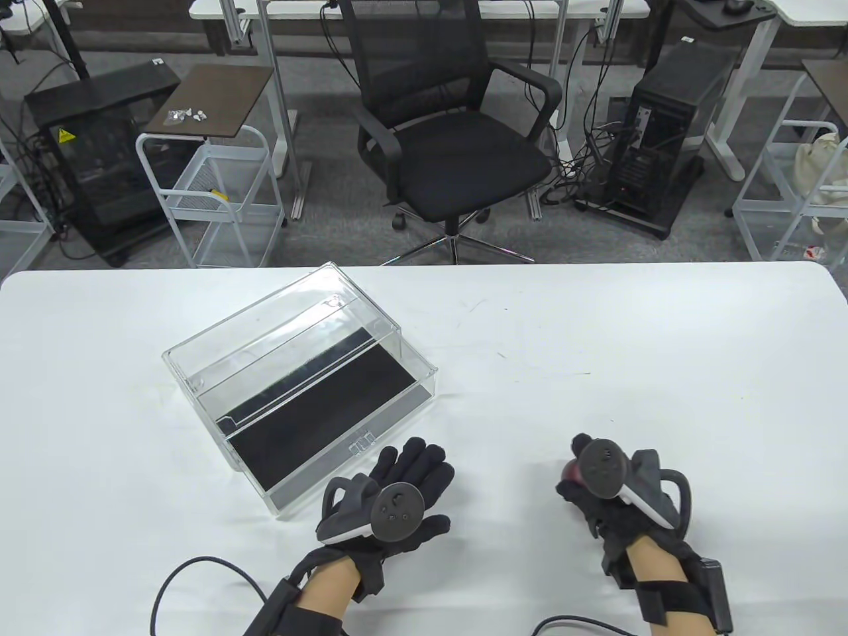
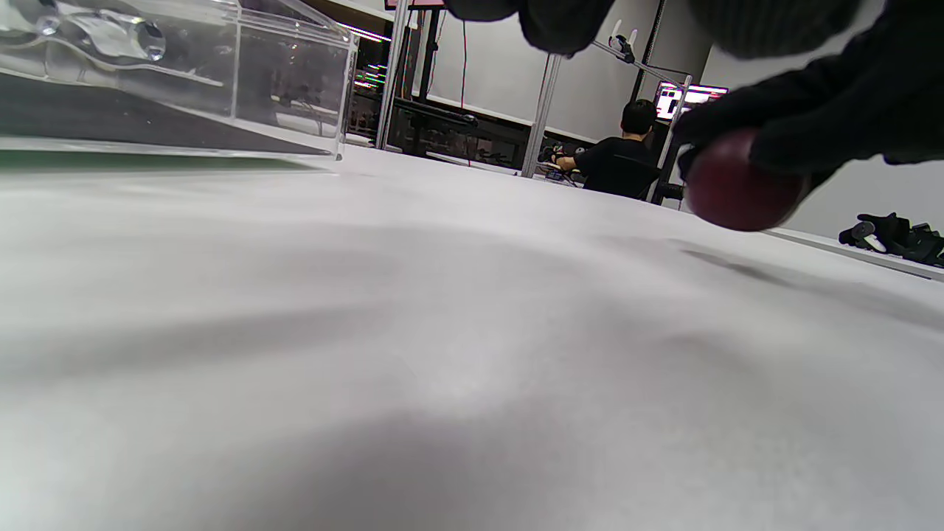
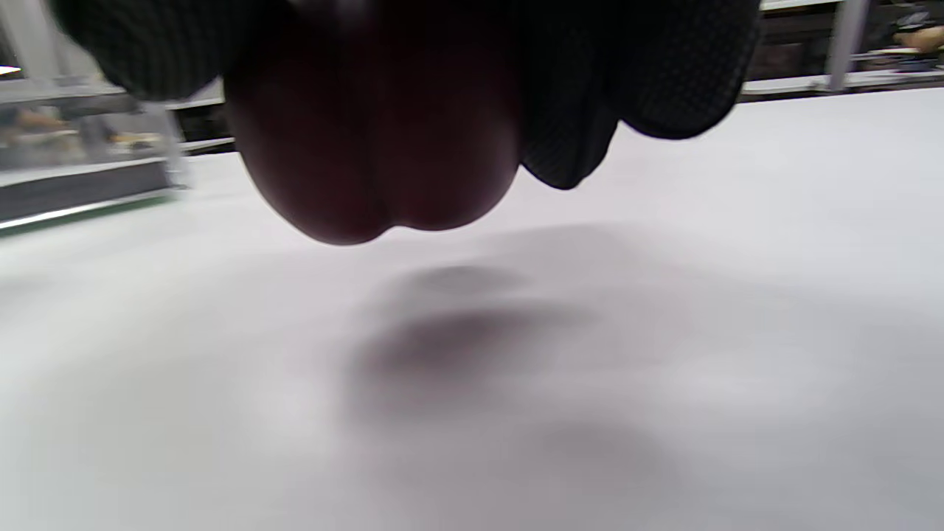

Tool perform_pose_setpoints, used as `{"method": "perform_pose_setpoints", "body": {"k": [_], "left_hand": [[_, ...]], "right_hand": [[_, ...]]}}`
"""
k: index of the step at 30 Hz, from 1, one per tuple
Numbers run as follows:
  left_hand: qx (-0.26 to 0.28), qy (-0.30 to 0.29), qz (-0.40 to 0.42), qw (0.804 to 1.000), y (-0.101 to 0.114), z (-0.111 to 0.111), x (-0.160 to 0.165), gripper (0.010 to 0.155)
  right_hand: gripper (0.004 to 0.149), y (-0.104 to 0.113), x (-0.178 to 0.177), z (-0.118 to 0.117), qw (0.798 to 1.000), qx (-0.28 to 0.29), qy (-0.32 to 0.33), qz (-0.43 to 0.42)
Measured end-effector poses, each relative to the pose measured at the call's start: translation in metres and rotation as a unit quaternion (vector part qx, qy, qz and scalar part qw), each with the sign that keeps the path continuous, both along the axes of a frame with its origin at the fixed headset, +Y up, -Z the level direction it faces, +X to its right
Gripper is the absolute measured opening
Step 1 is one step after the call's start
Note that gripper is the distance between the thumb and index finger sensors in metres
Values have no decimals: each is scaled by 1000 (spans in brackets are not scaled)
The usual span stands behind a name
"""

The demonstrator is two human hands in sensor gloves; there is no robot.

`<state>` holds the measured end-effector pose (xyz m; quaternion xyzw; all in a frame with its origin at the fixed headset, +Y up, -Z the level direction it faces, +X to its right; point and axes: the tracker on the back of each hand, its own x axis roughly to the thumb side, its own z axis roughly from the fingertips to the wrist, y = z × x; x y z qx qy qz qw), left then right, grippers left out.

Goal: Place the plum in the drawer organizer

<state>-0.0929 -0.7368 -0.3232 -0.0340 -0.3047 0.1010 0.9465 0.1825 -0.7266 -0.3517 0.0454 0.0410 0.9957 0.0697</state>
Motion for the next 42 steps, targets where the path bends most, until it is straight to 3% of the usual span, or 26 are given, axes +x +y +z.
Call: {"method": "perform_pose_setpoints", "body": {"k": [3,6,12,19,23,27,33,42], "left_hand": [[0,0,-6,1000,0,1,1,73],[-1,-1,-7,1000,-1,1,1,73],[-3,-1,1,1000,0,1,-2,74],[3,-8,6,1000,2,2,-1,74],[6,-11,5,1000,2,3,0,74],[6,-13,5,1000,2,3,0,74],[-2,-19,4,1000,0,2,3,74],[13,-14,-20,1000,-1,4,13,78]], "right_hand": [[77,-1,-56,2,998,-2,56,13],[77,-6,-88,2,996,-11,81,35],[77,-19,-103,2,994,-37,98,45],[80,-17,-104,5,993,-37,99,62],[83,-1,-91,11,994,-7,102,38],[83,17,-48,20,985,94,115,86],[83,2,21,32,981,81,117,131],[82,-16,22,33,984,70,119,110]]}}
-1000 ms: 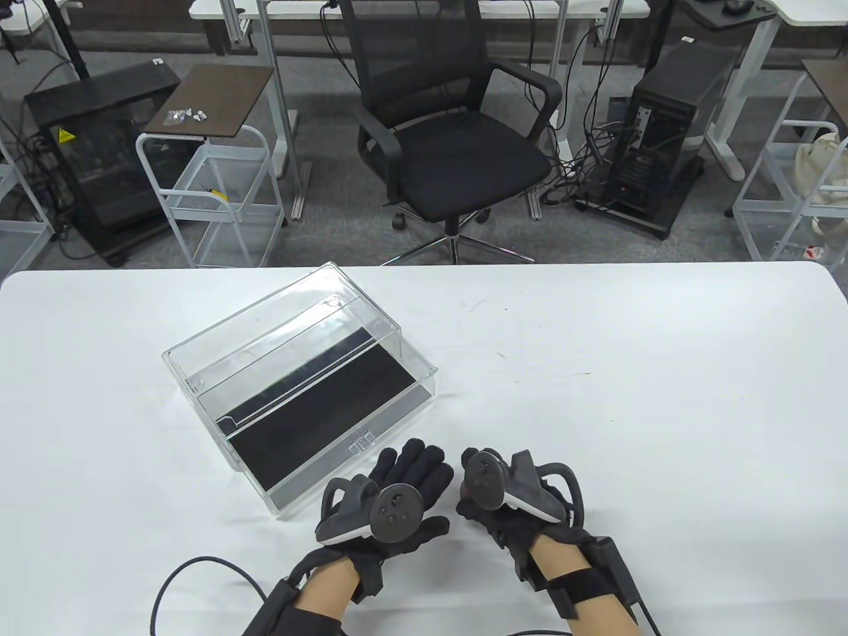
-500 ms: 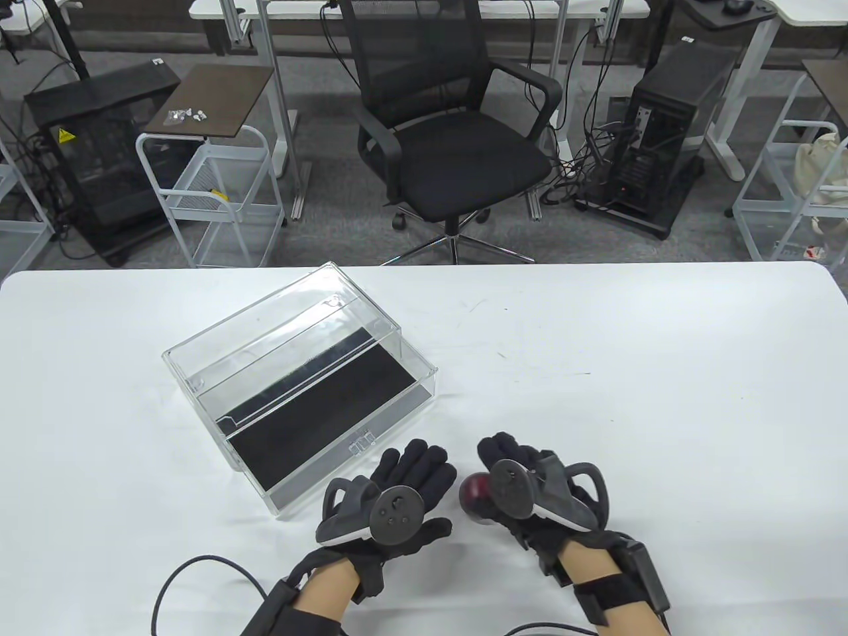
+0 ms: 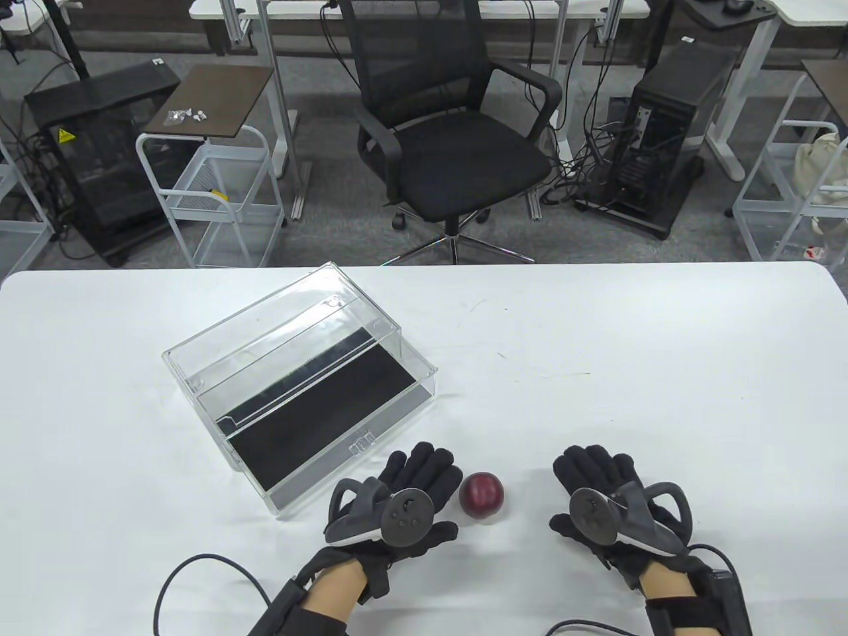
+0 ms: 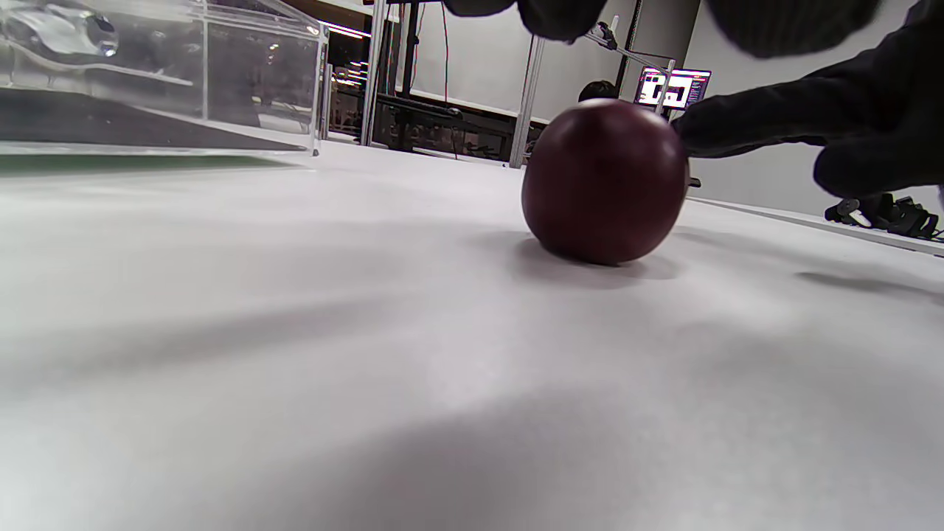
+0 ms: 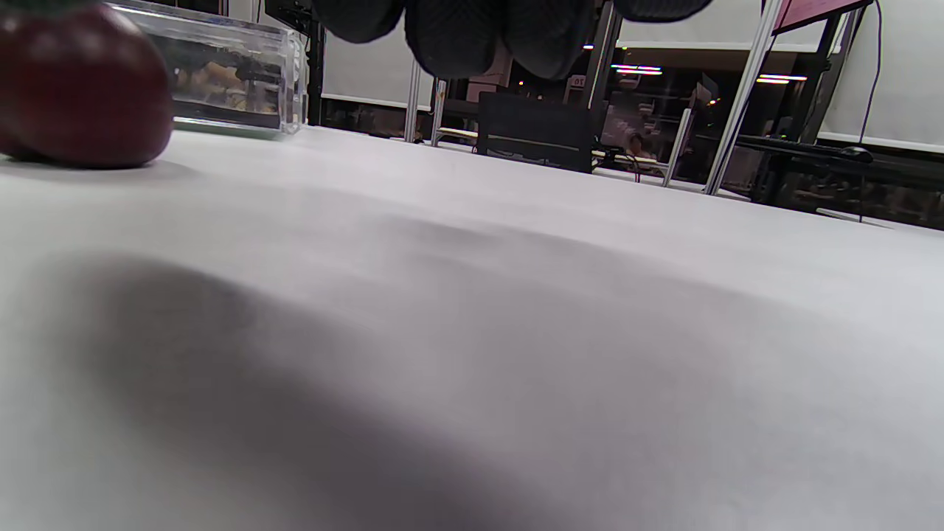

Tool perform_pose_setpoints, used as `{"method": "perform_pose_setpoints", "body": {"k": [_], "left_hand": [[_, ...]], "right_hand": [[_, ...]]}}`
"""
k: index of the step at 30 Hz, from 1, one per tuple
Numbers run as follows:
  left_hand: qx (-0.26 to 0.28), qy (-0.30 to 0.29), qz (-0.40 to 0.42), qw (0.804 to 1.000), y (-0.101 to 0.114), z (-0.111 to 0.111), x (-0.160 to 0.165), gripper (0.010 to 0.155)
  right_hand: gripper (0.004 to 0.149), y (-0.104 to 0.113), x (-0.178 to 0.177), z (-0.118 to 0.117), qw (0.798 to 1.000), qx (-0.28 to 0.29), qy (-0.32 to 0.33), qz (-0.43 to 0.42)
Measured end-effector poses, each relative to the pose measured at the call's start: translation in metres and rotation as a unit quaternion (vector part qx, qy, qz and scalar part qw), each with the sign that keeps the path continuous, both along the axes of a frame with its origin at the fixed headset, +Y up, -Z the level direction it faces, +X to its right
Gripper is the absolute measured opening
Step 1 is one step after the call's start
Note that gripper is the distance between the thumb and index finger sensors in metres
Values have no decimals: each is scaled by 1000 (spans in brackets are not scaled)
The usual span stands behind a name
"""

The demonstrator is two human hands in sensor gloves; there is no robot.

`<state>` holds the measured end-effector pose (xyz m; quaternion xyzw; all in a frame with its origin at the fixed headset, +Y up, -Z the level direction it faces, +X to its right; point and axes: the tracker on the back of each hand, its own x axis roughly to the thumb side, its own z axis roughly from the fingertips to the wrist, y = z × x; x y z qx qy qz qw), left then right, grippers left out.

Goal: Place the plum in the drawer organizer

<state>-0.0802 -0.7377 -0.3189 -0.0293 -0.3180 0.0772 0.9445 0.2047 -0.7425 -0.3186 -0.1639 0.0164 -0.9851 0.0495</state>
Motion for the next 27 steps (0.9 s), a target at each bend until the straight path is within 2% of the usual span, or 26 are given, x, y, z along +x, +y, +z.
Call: {"method": "perform_pose_setpoints", "body": {"k": [4,7,11,13,15,17,20,23,25,27], "left_hand": [[12,7,-11,1000,10,-3,18,86],[-35,26,-73,996,18,-15,49,96],[-82,43,-158,983,15,-34,89,99],[-108,53,-207,971,10,-41,102,99],[-125,54,-231,963,4,-45,111,90],[-103,56,-217,969,4,-44,115,86],[-52,77,-212,973,11,-40,111,85],[-12,134,-183,974,39,-40,88,86],[17,202,-145,969,63,-44,63,87],[18,307,-77,948,91,-50,24,88]], "right_hand": [[82,5,-3,3,1000,4,8,-22],[81,7,-4,7,999,7,17,-28],[78,9,-5,13,999,17,20,-22],[78,11,-5,14,999,20,23,-27],[78,12,-5,15,999,20,25,-33],[78,11,-5,14,999,18,25,-36],[78,11,-5,13,999,14,25,-39],[78,12,-4,13,999,12,24,-45],[78,12,-4,13,998,13,24,-48],[78,12,-4,13,999,14,25,-46]]}}
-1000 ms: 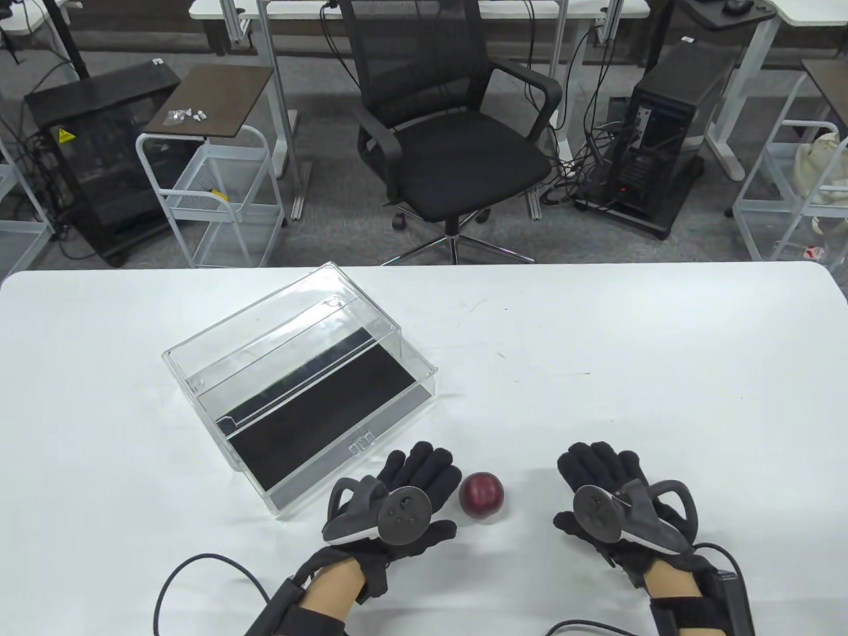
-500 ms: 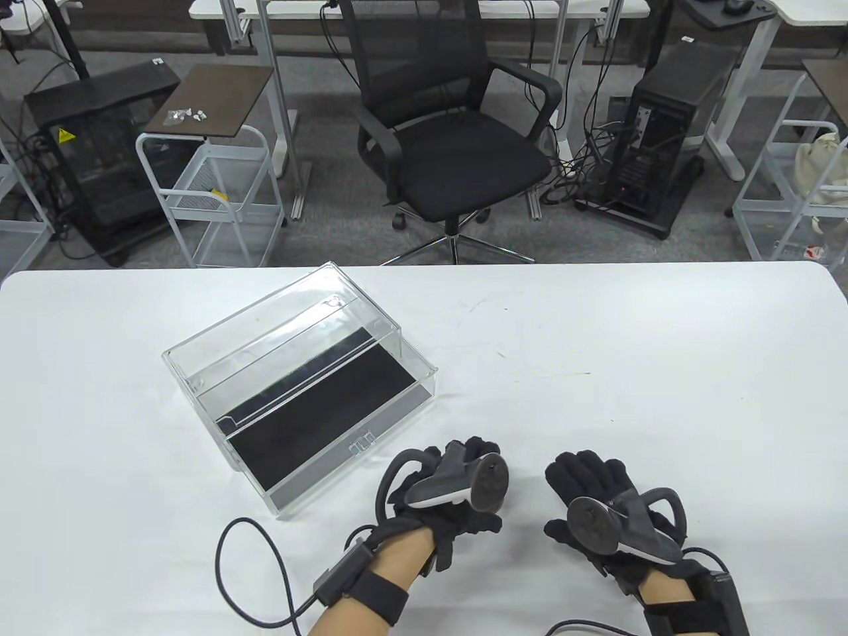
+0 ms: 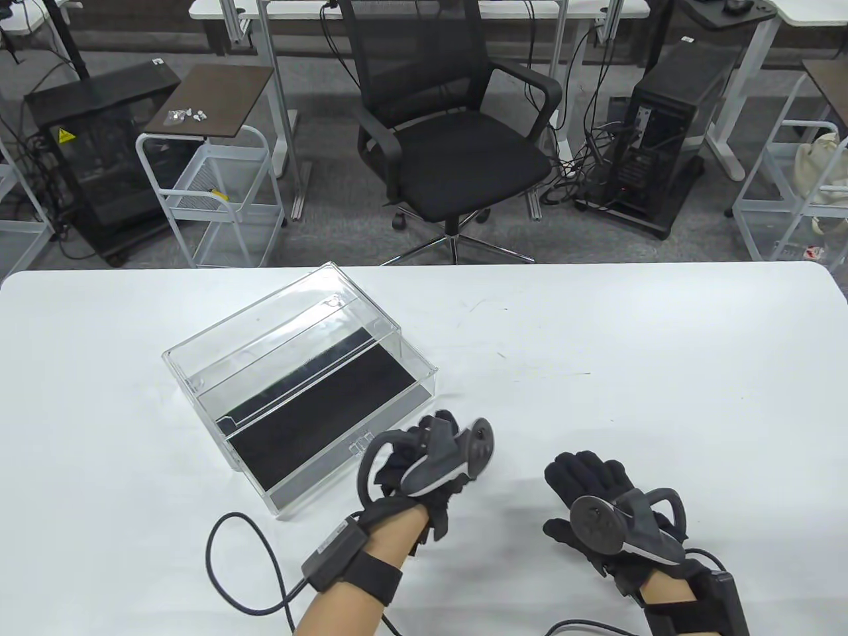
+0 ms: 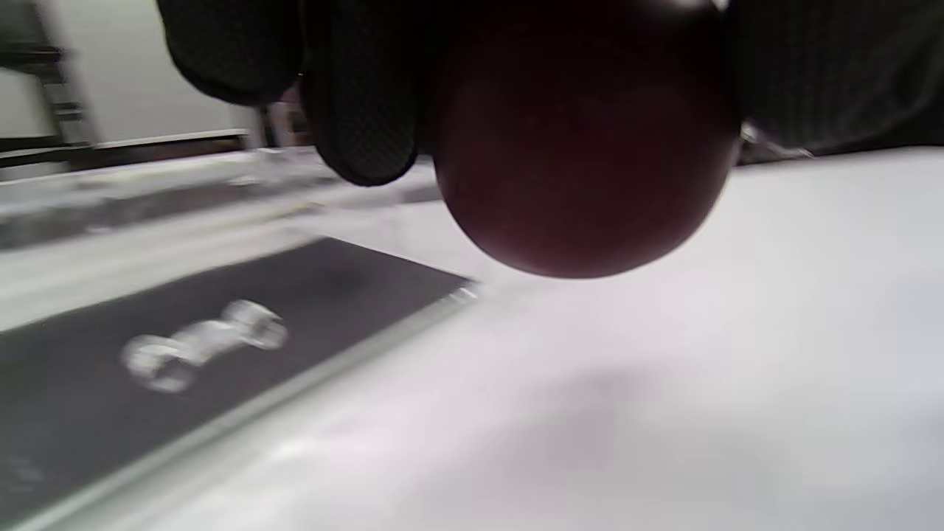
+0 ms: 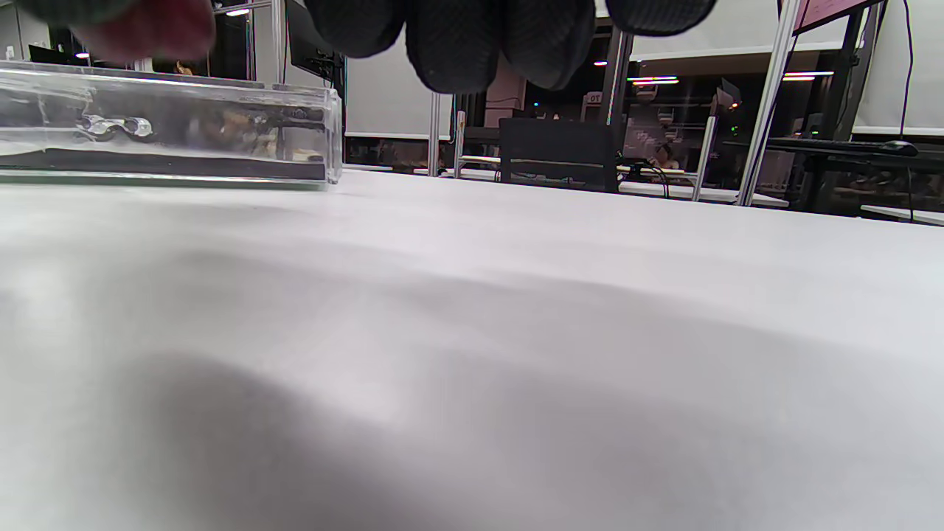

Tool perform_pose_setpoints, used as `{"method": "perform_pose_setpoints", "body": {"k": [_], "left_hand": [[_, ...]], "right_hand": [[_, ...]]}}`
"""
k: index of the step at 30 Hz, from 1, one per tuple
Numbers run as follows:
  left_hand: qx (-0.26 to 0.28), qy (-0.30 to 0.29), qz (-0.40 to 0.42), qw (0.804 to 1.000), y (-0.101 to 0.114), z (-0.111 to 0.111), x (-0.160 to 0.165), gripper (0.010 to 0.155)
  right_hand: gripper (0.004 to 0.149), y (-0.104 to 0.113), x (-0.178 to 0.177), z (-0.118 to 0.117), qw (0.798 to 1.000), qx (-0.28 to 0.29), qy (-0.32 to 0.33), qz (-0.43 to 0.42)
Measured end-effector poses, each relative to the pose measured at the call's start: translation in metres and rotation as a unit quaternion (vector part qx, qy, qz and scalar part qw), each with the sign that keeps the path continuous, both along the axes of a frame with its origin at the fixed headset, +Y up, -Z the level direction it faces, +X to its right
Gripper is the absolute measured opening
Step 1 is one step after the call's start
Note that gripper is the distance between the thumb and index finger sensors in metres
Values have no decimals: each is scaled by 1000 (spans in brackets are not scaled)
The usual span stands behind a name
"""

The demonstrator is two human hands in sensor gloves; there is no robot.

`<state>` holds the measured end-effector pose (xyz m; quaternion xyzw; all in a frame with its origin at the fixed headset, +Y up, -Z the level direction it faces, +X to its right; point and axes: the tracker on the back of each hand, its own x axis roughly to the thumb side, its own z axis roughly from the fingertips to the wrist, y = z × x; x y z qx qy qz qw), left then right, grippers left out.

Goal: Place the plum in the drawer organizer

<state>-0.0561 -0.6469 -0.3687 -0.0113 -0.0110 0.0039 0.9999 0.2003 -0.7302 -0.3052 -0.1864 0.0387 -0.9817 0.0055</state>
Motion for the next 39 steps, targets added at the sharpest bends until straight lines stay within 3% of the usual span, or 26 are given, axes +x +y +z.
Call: {"method": "perform_pose_setpoints", "body": {"k": [3,6,13,18,32,39], "left_hand": [[13,116,57,992,22,-8,-47,90],[17,212,34,977,29,-17,-90,92],[-56,322,-16,945,4,-35,-137,93],[-114,341,-34,933,-13,-46,-142,93],[-190,331,-69,922,-53,-68,-141,92],[-228,333,-29,915,-62,-71,-149,92]], "right_hand": [[78,0,-1,1,1000,-2,2,3],[77,0,-1,1,1000,-5,1,4],[78,-1,0,1,1000,-16,-4,-1],[78,-1,0,0,1000,-23,-3,-3],[77,-3,0,-2,999,-47,-4,-7],[77,-3,1,-3,998,-58,-7,-11]]}}
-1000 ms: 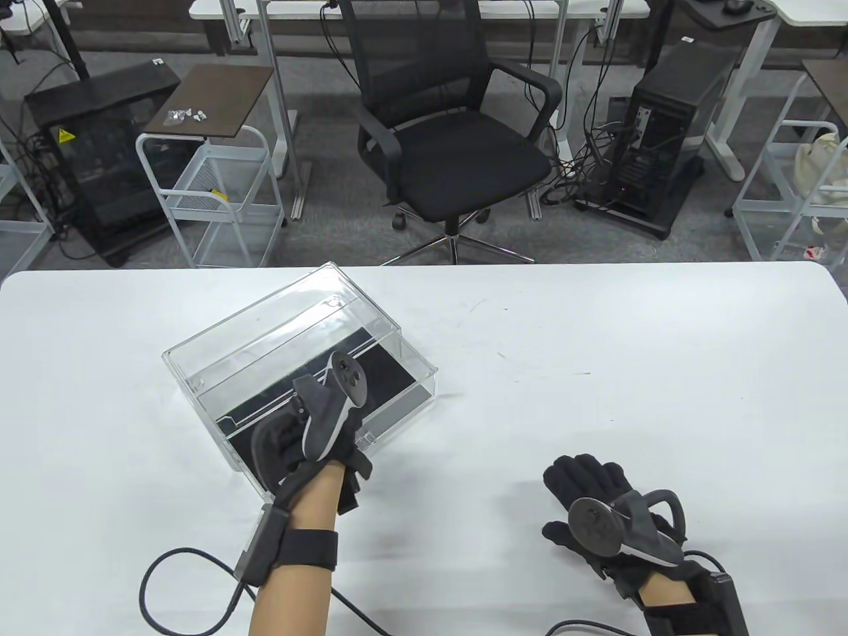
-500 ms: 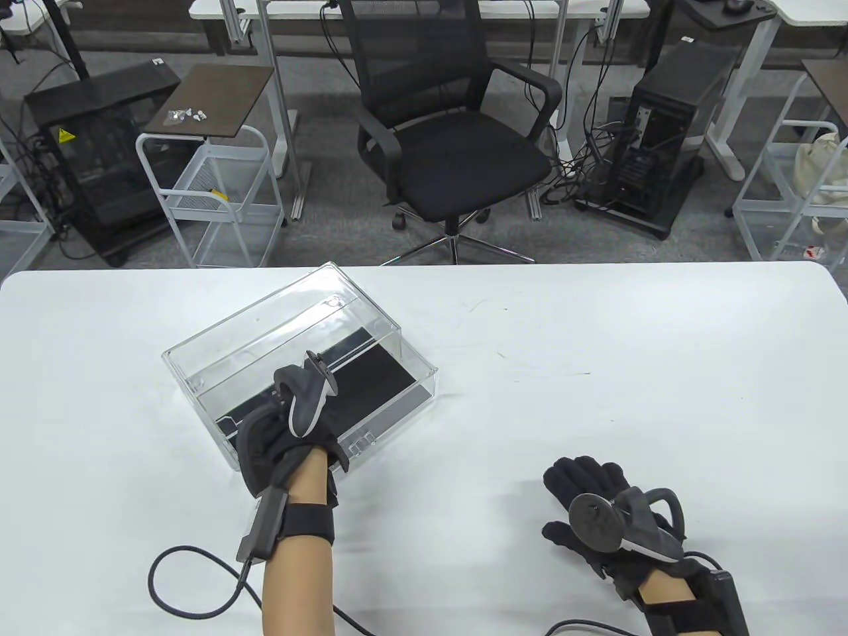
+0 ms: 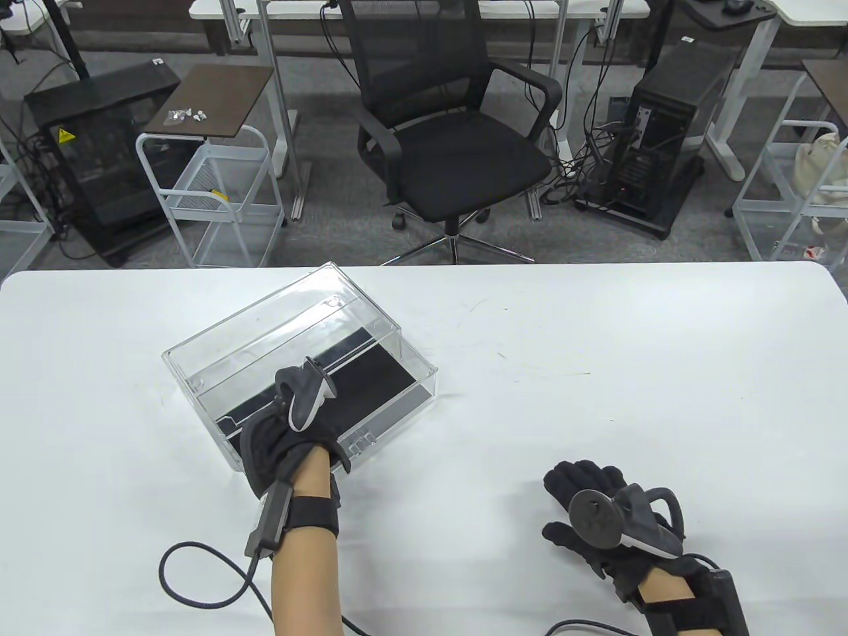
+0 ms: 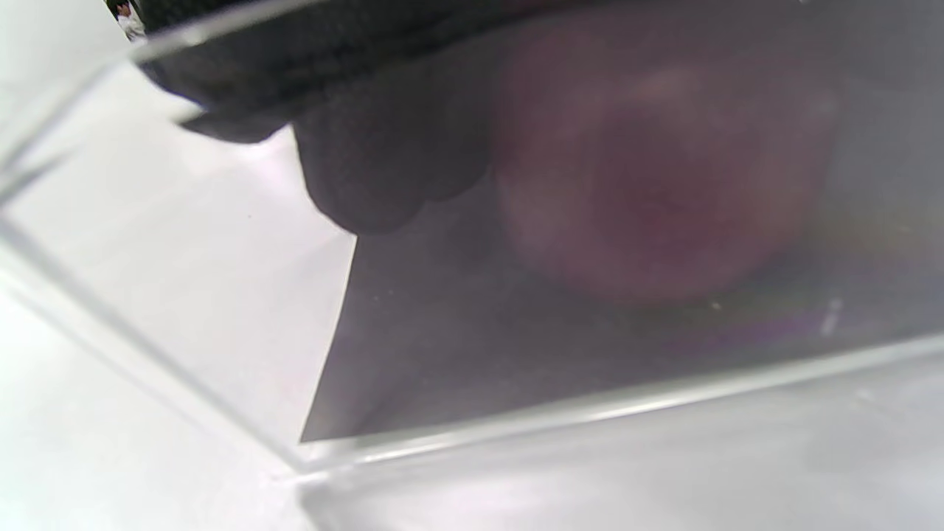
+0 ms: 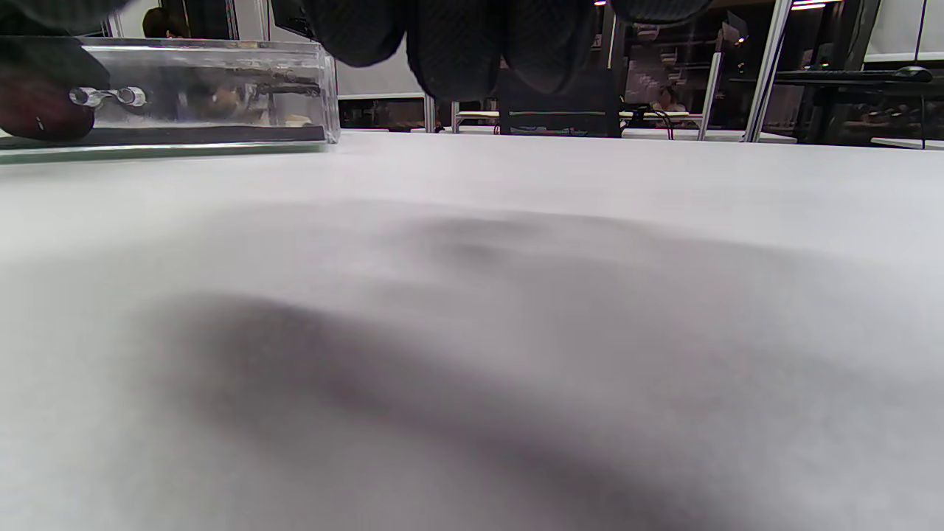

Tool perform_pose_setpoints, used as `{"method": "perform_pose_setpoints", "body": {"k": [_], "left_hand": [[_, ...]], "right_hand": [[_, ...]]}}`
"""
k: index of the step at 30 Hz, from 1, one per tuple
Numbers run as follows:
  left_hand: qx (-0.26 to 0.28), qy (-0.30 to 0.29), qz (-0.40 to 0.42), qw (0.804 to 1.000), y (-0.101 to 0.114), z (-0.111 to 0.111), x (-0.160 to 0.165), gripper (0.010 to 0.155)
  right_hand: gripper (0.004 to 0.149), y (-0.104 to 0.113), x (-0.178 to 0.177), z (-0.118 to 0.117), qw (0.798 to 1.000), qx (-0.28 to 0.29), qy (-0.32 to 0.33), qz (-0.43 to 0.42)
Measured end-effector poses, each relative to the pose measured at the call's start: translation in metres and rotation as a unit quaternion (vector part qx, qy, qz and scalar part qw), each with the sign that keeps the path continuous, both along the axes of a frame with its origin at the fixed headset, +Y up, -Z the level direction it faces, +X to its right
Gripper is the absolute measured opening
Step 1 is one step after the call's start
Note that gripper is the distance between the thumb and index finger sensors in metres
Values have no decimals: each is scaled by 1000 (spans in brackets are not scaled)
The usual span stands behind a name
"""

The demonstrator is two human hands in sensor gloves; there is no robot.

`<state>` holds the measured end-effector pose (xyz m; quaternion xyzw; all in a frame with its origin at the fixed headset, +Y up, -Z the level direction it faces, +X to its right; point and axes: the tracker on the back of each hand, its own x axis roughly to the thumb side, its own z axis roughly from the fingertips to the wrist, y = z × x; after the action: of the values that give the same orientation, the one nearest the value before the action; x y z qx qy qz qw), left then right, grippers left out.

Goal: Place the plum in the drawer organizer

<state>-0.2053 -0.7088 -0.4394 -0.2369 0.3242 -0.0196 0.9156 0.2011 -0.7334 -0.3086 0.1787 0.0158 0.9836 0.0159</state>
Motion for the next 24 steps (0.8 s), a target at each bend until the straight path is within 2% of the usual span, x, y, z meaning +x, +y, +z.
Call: {"method": "perform_pose_setpoints", "body": {"k": [10,16,18,20,22,23,24], "left_hand": [[8,-2,0,1000,-3,-3,-1,93],[32,-8,-1,999,7,4,2,94],[57,-4,-10,998,21,12,6,92],[106,-27,-7,994,39,23,12,88],[179,-71,21,981,57,38,20,82],[220,-104,53,969,65,50,25,78],[237,-118,78,961,67,57,28,74]], "right_hand": [[77,1,3,0,1000,-2,-6,-5],[77,1,5,0,1000,-2,-13,-5],[77,1,6,0,1000,-2,-15,-7],[77,1,6,-1,1000,-2,-16,-8],[77,2,5,-1,1000,-2,-17,-10],[77,2,5,-1,1000,1,-16,-10],[77,2,5,-1,1000,3,-17,-9]]}}
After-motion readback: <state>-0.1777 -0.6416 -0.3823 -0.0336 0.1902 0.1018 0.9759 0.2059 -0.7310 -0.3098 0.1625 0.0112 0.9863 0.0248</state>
